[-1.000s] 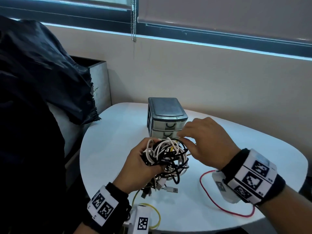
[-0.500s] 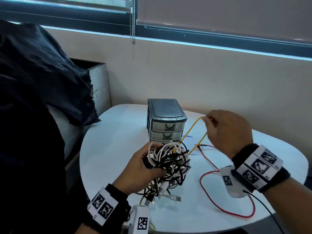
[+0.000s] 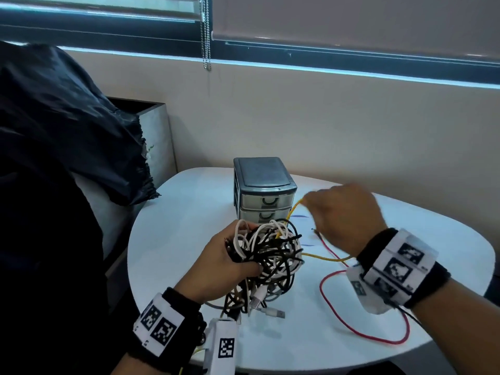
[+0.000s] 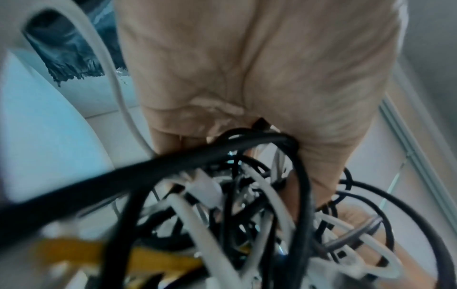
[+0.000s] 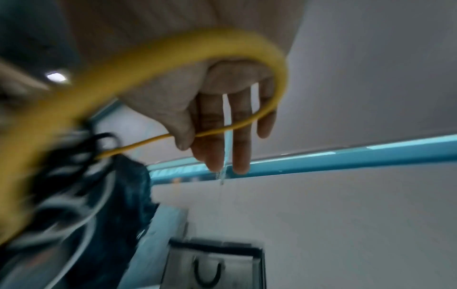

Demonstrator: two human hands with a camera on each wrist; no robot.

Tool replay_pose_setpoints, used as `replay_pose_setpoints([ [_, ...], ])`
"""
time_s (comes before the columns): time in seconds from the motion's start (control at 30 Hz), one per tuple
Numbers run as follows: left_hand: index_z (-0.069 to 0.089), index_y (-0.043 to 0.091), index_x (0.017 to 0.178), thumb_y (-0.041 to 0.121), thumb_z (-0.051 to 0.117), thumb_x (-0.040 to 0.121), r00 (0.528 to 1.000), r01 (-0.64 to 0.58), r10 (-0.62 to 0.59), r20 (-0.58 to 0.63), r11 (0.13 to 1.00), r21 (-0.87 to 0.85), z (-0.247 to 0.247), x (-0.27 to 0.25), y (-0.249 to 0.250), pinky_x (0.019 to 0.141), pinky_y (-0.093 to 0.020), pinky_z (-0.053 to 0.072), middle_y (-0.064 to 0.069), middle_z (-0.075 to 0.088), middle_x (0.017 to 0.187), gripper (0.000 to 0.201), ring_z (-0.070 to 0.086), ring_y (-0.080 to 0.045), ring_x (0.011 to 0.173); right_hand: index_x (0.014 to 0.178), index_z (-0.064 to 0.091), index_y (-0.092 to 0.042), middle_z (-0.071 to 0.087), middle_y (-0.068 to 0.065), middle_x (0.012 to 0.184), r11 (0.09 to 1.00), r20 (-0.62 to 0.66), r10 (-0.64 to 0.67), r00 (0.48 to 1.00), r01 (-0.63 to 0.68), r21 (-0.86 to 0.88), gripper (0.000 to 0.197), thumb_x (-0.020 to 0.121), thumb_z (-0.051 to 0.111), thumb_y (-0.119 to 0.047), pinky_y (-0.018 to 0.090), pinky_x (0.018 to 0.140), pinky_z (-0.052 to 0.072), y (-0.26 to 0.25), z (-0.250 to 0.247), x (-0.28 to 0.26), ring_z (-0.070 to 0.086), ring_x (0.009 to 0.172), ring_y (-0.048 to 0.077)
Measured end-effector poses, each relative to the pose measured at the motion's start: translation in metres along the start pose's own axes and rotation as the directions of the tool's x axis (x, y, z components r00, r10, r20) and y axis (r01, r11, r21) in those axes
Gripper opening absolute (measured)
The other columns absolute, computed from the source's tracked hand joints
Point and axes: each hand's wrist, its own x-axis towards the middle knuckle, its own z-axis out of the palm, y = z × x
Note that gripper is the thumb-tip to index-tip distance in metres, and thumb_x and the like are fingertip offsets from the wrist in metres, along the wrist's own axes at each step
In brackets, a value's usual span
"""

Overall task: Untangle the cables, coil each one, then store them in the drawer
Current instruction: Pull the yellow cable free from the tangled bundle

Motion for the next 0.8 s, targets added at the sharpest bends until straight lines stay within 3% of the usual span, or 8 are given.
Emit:
replay_pose_setpoints([
  [0.13, 0.065, 0.023, 0.108, -0.014, 0.069, 0.069, 0.999, 0.013, -0.015, 0.043, 0.999, 0.053, -0.007, -0.001, 0.003, 0.075, -0.029, 0.058, 0.003, 0.073, 0.094, 0.054, 0.070, -0.014, 0.086, 0.094, 0.073, -0.020, 0.074, 0.010, 0.094, 0.823, -0.016, 0.510, 0.860, -0.483, 0.299, 0.036, 0.091, 0.045, -0.042, 0.038, 0.077, 0.052, 0.055, -0.013, 0.006, 0.066, 0.091, 0.037],
  [0.2, 0.065, 0.022, 0.105, -0.015, 0.069, 0.068, 1.000, 0.018, -0.020, 0.021, 0.998, 0.063, -0.008, -0.002, 0.001, 0.071, -0.025, 0.055, 0.003, 0.073, 0.091, 0.053, 0.070, -0.013, 0.083, 0.097, 0.073, -0.017, 0.073, 0.014, 0.099, 0.796, 0.005, 0.564, 0.826, -0.546, 0.262, 0.028, 0.089, 0.054, -0.037, 0.043, 0.081, 0.053, 0.061, -0.010, 0.004, 0.065, 0.093, 0.039],
  [0.23, 0.065, 0.022, 0.103, -0.016, 0.069, 0.067, 1.000, 0.021, -0.022, 0.012, 0.997, 0.074, -0.008, -0.003, 0.000, 0.071, -0.023, 0.054, 0.003, 0.073, 0.091, 0.052, 0.070, -0.013, 0.082, 0.106, 0.071, -0.016, 0.071, 0.015, 0.106, 0.840, -0.006, 0.524, 0.852, -0.515, 0.170, 0.025, 0.086, 0.064, -0.028, 0.045, 0.082, 0.052, 0.057, -0.003, -0.001, 0.064, 0.097, 0.040],
  [0.33, 0.066, 0.022, 0.102, -0.016, 0.069, 0.065, 1.000, 0.009, -0.011, 0.023, 0.994, 0.107, -0.005, -0.002, -0.001, 0.070, -0.020, 0.053, 0.004, 0.073, 0.092, 0.053, 0.070, -0.011, 0.085, 0.126, 0.062, -0.014, 0.064, 0.014, 0.125, 0.990, 0.020, 0.140, 0.990, -0.141, 0.008, 0.067, 0.064, 0.085, -0.021, 0.054, 0.090, 0.049, 0.029, 0.017, -0.019, 0.060, 0.111, 0.039],
  [0.43, 0.066, 0.023, 0.101, -0.017, 0.069, 0.065, 1.000, 0.002, -0.003, 0.008, 0.993, 0.116, -0.001, -0.002, -0.001, 0.070, -0.019, 0.053, 0.005, 0.073, 0.091, 0.054, 0.069, -0.009, 0.084, 0.115, 0.067, -0.021, 0.068, 0.004, 0.119, 0.986, 0.098, -0.165, 0.981, 0.168, -0.015, 0.051, 0.068, 0.082, -0.032, 0.056, 0.102, 0.042, 0.002, 0.016, -0.026, 0.062, 0.112, 0.029],
  [0.5, 0.066, 0.022, 0.102, -0.018, 0.068, 0.065, 1.000, 0.015, -0.014, -0.008, 0.995, 0.098, 0.000, -0.003, -0.002, 0.070, -0.021, 0.054, 0.005, 0.073, 0.092, 0.055, 0.070, -0.010, 0.085, 0.111, 0.064, -0.026, 0.069, -0.005, 0.106, 0.974, 0.240, -0.213, 0.947, 0.226, -0.024, 0.027, 0.085, 0.066, -0.037, 0.041, 0.097, 0.042, -0.017, 0.007, -0.029, 0.065, 0.102, 0.023],
  [0.57, 0.066, 0.022, 0.103, -0.020, 0.068, 0.064, 1.000, 0.020, -0.019, -0.010, 0.996, 0.091, -0.002, -0.003, -0.003, 0.069, -0.020, 0.053, 0.004, 0.073, 0.094, 0.056, 0.070, -0.009, 0.086, 0.107, 0.058, -0.027, 0.068, -0.005, 0.103, 0.965, 0.290, -0.249, 0.924, 0.262, -0.007, 0.017, 0.099, 0.045, -0.033, 0.031, 0.076, 0.039, -0.024, 0.004, -0.028, 0.064, 0.096, 0.023],
  [0.8, 0.065, 0.023, 0.101, -0.021, 0.066, 0.066, 0.999, 0.031, -0.032, 0.003, 0.997, 0.068, -0.005, -0.005, 0.002, 0.068, -0.018, 0.050, 0.009, 0.072, 0.088, 0.056, 0.065, -0.006, 0.078, 0.099, 0.061, -0.026, 0.071, -0.002, 0.089, 0.987, 0.181, -0.161, 0.970, 0.154, 0.054, 0.052, 0.098, 0.016, -0.053, 0.031, 0.066, 0.040, 0.005, 0.000, -0.016, 0.062, 0.085, 0.029],
])
